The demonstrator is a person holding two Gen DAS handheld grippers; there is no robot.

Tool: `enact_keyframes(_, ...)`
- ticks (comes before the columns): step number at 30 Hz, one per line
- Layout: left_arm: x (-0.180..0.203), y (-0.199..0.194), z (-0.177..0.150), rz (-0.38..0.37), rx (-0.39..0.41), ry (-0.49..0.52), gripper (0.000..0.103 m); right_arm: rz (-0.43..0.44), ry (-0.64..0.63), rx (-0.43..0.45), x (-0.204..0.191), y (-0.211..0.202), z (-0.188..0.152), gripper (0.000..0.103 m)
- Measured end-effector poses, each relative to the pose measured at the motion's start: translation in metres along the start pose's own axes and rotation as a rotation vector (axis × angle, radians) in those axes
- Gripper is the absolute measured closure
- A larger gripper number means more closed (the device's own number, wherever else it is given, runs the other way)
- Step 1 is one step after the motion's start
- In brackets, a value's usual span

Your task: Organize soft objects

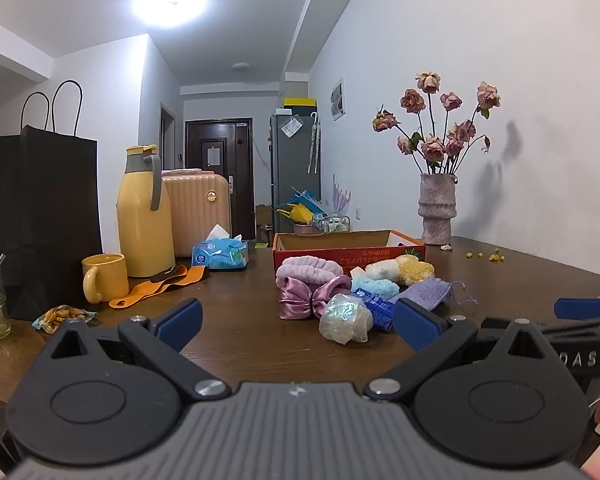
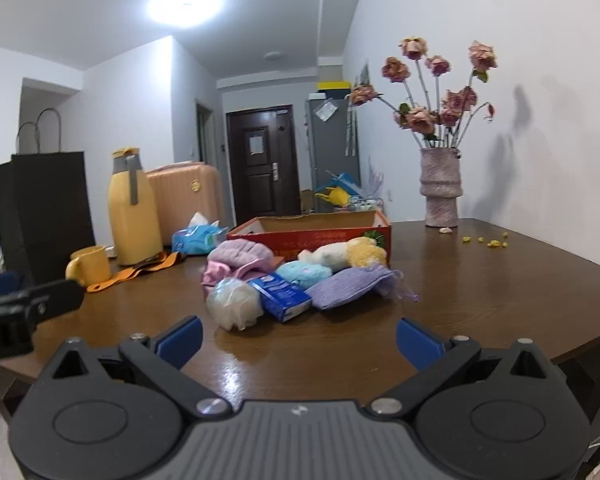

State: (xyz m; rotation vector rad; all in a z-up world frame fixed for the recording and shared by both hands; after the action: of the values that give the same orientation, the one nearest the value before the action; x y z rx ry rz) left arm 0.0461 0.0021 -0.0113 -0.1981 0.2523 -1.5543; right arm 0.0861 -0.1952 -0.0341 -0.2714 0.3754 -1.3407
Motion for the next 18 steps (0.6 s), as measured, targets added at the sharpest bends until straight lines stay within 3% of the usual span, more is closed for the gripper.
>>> enact_keyframes(18,0.0083,0.0029,-0.0019,-0.023,-0.014,0.019,0.0,-0.012,0.002,-0.001,0.0037,-0.0017,-0.0041,0.0)
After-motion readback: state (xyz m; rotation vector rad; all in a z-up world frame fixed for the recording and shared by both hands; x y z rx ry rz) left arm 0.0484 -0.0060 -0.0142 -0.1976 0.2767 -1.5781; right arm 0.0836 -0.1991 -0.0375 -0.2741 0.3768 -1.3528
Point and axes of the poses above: each gripper's, at about its wrist camera, not at the fingertips, and y roughly the way its jaws point, x to its right, z to its top, the point moved 5 cm from there along y, roughly the way its jaws point, and after that the axes turned 7 degrees about -x, right-handed, at the moved point
